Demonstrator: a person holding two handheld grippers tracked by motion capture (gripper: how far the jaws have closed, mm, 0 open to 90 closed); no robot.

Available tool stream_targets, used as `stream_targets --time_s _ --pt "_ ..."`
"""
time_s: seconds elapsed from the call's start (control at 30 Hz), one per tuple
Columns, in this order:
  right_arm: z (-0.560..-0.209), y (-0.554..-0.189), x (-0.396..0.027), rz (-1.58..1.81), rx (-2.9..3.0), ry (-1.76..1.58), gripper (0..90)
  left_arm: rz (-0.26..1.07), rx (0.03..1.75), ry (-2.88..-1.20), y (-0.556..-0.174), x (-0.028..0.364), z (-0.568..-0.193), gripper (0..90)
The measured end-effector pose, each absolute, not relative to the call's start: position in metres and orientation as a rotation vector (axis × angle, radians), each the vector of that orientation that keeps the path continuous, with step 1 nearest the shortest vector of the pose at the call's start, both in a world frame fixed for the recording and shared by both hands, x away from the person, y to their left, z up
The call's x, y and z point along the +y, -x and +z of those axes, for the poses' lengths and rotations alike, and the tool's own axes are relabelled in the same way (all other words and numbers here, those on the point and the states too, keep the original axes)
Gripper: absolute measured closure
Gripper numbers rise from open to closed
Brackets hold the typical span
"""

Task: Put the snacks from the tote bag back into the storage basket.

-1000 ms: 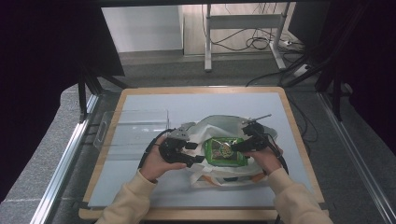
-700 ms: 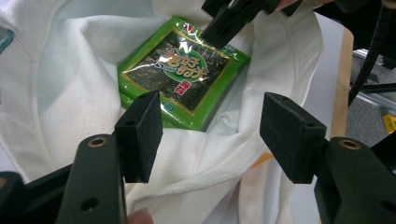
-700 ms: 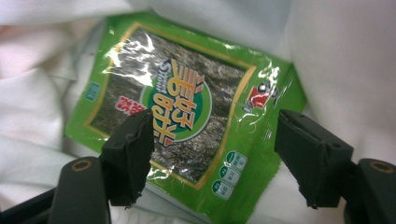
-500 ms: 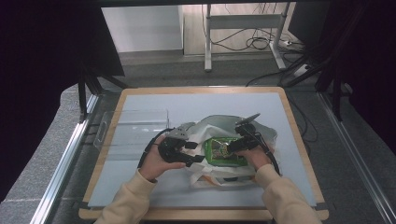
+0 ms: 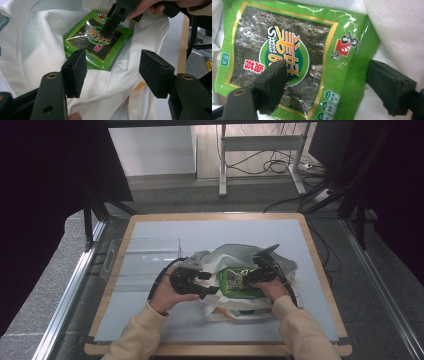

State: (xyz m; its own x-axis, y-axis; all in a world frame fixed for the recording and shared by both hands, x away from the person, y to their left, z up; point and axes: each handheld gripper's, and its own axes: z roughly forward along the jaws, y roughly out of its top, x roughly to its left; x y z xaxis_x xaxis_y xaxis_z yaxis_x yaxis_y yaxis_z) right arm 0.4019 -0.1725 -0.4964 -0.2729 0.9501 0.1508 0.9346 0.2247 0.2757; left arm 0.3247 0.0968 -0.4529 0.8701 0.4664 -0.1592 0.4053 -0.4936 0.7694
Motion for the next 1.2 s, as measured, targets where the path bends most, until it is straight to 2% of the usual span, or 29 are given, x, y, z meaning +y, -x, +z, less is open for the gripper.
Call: stream_targets --time_s 0.13,0.2,0.33,0.67,0.8,1.2 --pt "-0.495 -0.401 -0.174 0.506 2.423 -1.837 31.0 0.087 0.635 -2.142 -0.324 0.095 -0.453 39.1" --pt "-0.494 -0.401 -0.176 0.539 2.437 -1.844 41.2 0.089 0.636 -2.145 -0.324 0.095 -0.454 39.1" --pt "-0.494 -0.401 -0.178 0.599 2.458 -1.868 54.6 0.089 0.636 -2.145 -0.324 0.095 -0.454 39.2" --pt "-0.491 -0.401 -0.184 0.657 2.457 -1.907 80.1 0.094 0.628 -2.158 -0.325 0.096 -0.454 39.3" --pt "-0.489 -0.399 -0.185 0.666 2.448 -1.906 84.8 0.092 0.626 -2.158 -0.325 0.096 -0.454 39.5" --pt "-0.477 -0.393 -0.19 0.716 2.417 -1.873 86.6 0.094 0.625 -2.165 -0.325 0.096 -0.455 39.1"
